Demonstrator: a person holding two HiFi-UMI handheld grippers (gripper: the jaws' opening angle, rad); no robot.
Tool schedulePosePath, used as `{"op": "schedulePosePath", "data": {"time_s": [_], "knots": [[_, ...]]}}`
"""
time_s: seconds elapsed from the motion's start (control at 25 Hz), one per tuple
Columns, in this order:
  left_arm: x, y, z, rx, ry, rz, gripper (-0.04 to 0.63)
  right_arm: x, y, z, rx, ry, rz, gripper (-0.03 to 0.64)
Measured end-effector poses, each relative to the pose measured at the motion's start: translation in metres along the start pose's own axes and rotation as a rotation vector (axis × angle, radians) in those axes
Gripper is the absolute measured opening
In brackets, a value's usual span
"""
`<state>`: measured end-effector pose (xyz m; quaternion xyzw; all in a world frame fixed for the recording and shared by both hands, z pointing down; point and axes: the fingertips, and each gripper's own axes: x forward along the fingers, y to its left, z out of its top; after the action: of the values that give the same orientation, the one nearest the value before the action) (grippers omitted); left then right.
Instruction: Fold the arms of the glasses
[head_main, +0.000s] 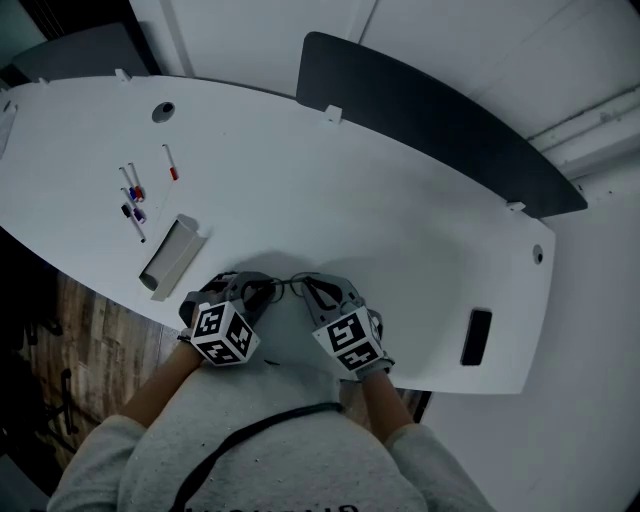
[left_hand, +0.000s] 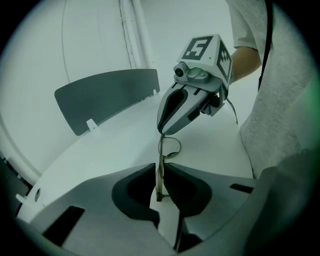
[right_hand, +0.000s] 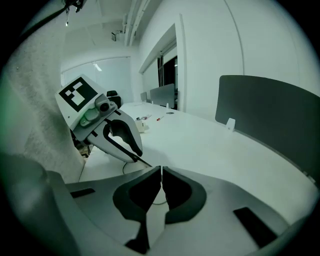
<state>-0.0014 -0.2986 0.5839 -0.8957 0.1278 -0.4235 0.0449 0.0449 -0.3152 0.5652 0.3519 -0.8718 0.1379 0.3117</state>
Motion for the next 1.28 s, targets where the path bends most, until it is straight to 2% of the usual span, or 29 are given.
{"op": "schedulePosePath", "data": {"time_s": [0.04, 0.12, 0.48, 0.68, 0.96, 1.28], "knots": [[0.0, 0.0, -0.001, -0.006, -0.002, 0.002, 0.056, 0.001, 0.0, 0.0, -0.01, 0.003, -0.005, 0.025], [0.001, 0.001, -0.003, -0.027, -0.003, -0.004, 0.137, 0.002, -0.001, 0.0, -0.034, 0.01, -0.016, 0.025], [0.002, 0.006, -0.01, -0.101, -0.015, -0.002, 0.14, 0.006, 0.0, 0.002, -0.134, 0.002, -0.062, 0.025], [0.002, 0.008, -0.014, -0.109, -0.008, 0.0, 0.14, 0.009, 0.0, -0.004, -0.114, 0.021, -0.057, 0.025], [0.003, 0.006, -0.02, -0.124, -0.004, 0.008, 0.14, 0.012, 0.002, -0.004, -0.145, 0.02, -0.065, 0.025], [-0.004, 0.009, -0.017, -0.142, -0.045, 0.028, 0.14, 0.008, 0.001, 0.002, -0.129, -0.007, -0.071, 0.025]]}}
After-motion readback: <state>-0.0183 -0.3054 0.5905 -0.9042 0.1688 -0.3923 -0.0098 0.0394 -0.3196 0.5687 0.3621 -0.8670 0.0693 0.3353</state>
